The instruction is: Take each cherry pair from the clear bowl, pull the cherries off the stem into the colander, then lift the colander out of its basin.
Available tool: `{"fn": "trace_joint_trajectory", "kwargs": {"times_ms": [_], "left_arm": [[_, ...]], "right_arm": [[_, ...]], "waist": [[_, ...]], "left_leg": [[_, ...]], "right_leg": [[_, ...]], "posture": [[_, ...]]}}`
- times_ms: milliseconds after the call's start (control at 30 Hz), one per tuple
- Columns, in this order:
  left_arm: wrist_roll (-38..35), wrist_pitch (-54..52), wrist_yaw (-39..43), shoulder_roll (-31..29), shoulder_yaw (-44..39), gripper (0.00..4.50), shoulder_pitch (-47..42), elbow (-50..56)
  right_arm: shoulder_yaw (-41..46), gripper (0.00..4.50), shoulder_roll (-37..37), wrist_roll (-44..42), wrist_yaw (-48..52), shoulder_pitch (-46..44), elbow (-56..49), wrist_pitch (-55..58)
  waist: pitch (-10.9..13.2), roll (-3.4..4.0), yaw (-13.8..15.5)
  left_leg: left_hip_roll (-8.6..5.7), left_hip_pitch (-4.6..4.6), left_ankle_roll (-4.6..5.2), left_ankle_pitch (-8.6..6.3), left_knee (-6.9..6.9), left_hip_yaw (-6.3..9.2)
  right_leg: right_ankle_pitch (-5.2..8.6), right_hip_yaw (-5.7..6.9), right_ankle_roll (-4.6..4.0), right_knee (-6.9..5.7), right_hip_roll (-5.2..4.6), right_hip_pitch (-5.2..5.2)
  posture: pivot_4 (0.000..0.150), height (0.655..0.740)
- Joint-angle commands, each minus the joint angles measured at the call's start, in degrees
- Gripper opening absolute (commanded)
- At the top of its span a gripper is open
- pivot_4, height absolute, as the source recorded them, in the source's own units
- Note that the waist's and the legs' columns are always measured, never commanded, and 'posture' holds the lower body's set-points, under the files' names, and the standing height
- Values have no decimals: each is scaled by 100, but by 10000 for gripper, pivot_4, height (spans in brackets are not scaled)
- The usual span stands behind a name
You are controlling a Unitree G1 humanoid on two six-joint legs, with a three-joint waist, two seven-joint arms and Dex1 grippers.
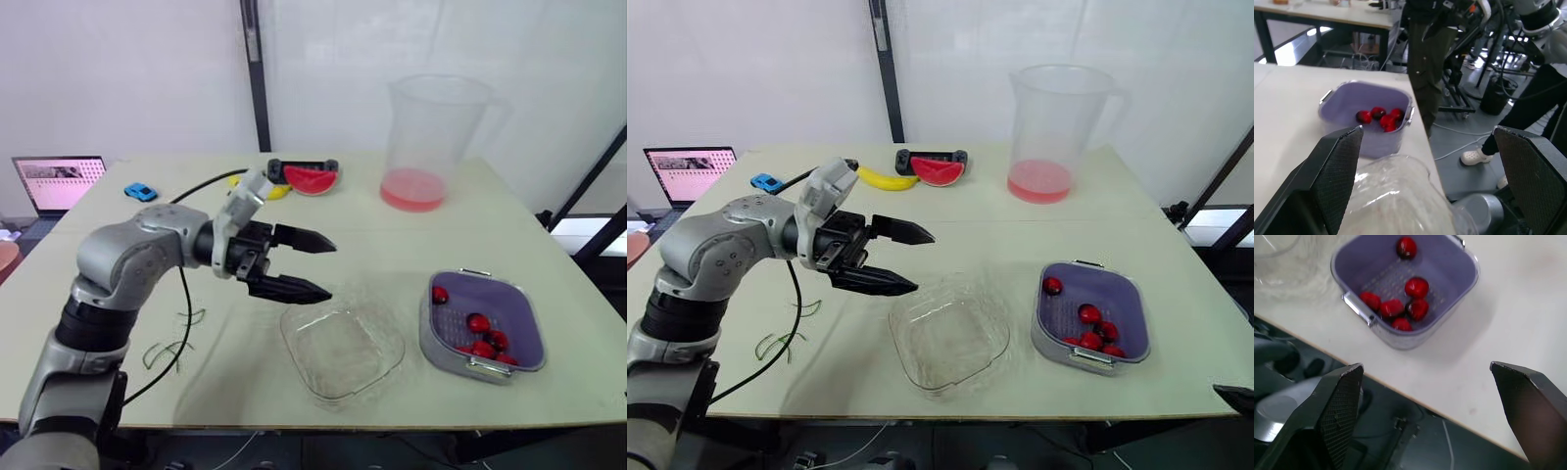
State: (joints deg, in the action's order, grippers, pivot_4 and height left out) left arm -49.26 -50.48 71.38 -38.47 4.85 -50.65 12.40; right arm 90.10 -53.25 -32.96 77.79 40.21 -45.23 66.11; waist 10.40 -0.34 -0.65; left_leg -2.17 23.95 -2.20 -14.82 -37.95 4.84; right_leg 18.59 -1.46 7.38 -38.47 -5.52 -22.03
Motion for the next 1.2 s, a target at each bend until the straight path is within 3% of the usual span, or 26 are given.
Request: {"fn": "trace_joint_trajectory", "kwargs": {"times_ms": [33, 67, 200, 300, 500, 900, 1033, 1133, 1200], "left_arm": [[-337, -233, -232, -45, -294, 44645, 6, 461], [-396, -291, -261, -70, -309, 44645, 43, 562], [-346, -228, -456, -141, -416, 44645, 237, 803], [-209, -153, -452, -247, -312, 44645, 377, 908], [301, 196, -730, 158, 46, 44645, 311, 549], [452, 253, -1073, 152, -105, 44645, 690, 828], [417, 279, -1121, 76, -179, 45000, 823, 912], [438, 333, -1229, 133, -213, 45000, 902, 909], [486, 367, -1251, 146, -179, 45000, 960, 909]], "right_arm": [[328, 45000, 35, -391, -221, -15, -487, 498], [308, 45000, -34, -503, -322, -101, -568, 679], [-1066, 45000, -858, -1484, -1535, -2144, -677, 1661], [-2072, 45000, -1145, -1623, -2057, -2664, -956, 1656], [-3929, 45000, -1979, -793, -2461, -2362, -1051, 665], [-5586, 45000, -2495, 488, -2266, -2108, -175, -716], [-6152, 31313, -2707, 762, -2193, -2348, 155, -1153], [-6575, 16864, -2914, 878, -2056, -2659, 373, -1459], [-6783, 16864, -3073, 878, -1891, -2925, 539, -1613]], "waist": [[0, 0, 0], [1, -2, -1], [7, -13, -37], [7, -12, 33], [11, -20, 133], [14, -26, 86], [14, -25, 94], [14, -25, 89], [15, -24, 87]], "left_leg": [[1, -6, 0, 0, 1, 1], [2, -13, 1, -1, 4, 1], [10, -79, 9, -7, 10, -1], [11, -76, 9, -7, 15, 2], [-1, -43, 11, -7, 9, 6], [2, -54, 13, -9, 8, 6], [3, -54, 13, -9, 8, 6], [4, -55, 13, -9, 7, 6], [5, -55, 13, -9, 8, 7]], "right_leg": [[0, 1, 0, 1, 0, 6], [0, 0, 0, 4, 0, 13], [0, 0, -1, 36, -3, 90], [1, 8, -1, 37, -2, 91], [1, 17, 2, 48, -12, 70], [1, 10, 2, 41, -4, 69], [1, 8, 2, 42, -6, 70], [1, 8, 2, 42, -6, 70], [1, 8, 2, 42, -6, 69]], "posture": [[1500, 7400], [1500, 7400], [1500, 7400], [1500, 7400], [1500, 7400], [1500, 7400], [1500, 7400], [1500, 7400], [1500, 7400]]}}
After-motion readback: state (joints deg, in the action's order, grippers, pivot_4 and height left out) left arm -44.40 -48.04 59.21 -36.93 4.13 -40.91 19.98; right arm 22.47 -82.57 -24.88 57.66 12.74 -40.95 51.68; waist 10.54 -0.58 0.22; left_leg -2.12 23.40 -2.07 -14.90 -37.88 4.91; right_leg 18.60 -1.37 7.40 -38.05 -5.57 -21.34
